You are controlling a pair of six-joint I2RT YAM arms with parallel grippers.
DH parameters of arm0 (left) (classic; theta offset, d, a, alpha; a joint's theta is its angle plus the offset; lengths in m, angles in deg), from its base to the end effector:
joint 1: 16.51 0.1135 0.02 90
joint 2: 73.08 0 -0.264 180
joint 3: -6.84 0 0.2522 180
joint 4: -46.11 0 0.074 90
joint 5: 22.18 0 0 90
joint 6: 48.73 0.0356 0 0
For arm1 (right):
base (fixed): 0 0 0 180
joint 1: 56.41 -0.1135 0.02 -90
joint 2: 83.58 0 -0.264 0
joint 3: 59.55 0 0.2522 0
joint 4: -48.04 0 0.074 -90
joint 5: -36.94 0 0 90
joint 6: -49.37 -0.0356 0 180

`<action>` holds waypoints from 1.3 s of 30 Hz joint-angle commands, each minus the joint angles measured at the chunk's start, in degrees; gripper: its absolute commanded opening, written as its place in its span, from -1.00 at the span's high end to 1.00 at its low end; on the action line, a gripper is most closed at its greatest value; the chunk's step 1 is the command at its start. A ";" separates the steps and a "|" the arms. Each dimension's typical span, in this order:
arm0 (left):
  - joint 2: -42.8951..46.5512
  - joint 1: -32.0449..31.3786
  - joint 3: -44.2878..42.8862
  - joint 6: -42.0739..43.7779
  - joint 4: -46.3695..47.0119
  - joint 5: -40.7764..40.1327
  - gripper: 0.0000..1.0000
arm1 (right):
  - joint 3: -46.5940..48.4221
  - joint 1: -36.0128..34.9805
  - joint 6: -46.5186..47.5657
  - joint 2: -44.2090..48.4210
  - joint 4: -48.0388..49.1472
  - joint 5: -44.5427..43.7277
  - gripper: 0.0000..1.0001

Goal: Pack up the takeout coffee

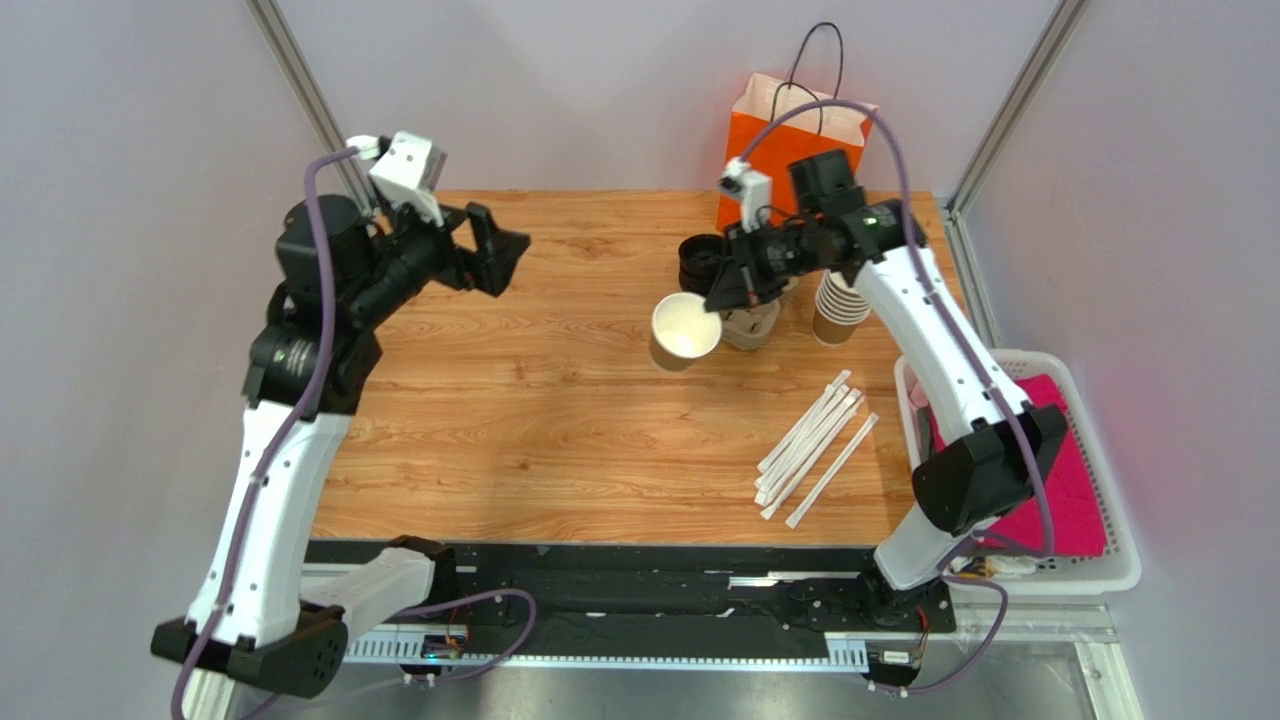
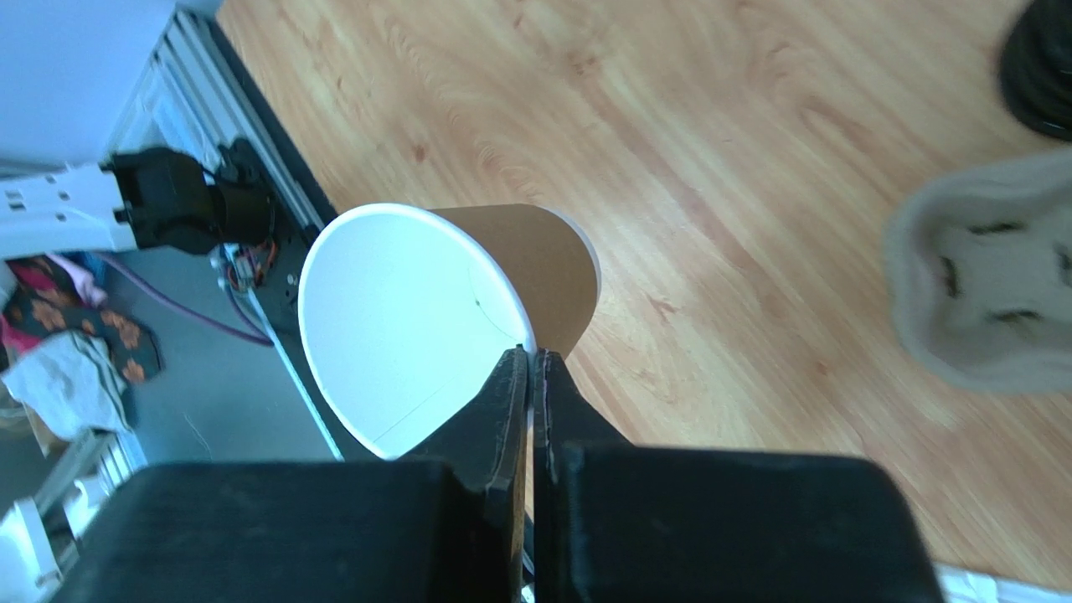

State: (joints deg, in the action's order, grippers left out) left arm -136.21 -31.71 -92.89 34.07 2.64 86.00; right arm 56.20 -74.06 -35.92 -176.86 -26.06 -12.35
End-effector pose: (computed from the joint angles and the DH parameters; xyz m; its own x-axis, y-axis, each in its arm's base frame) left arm 0.1999 -0.0658 0.4865 -0.1832 -0.0736 -0.9803 0.5292 0.8330 -0.1615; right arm 0.3082 0.1224 0.3943 -0.6940 -0.2861 -0.6606 -0.6749 0.5780 0.4587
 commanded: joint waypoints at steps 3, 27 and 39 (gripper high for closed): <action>4.33 4.47 3.61 8.26 -18.53 -4.48 -0.98 | -0.74 -12.21 0.04 -7.87 3.91 -7.92 1.00; 2.49 8.61 13.90 2.10 -15.55 8.81 -0.97 | -14.10 -22.43 1.44 -13.34 15.33 -11.53 0.98; 0.29 8.70 11.53 1.84 -15.99 11.18 -0.97 | -10.43 -20.33 3.12 -8.60 12.44 -8.98 -0.12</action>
State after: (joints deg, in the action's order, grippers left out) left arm -135.73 -23.49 -78.97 36.50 -14.96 94.91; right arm 40.81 -96.22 -33.80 -191.22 -13.36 -23.78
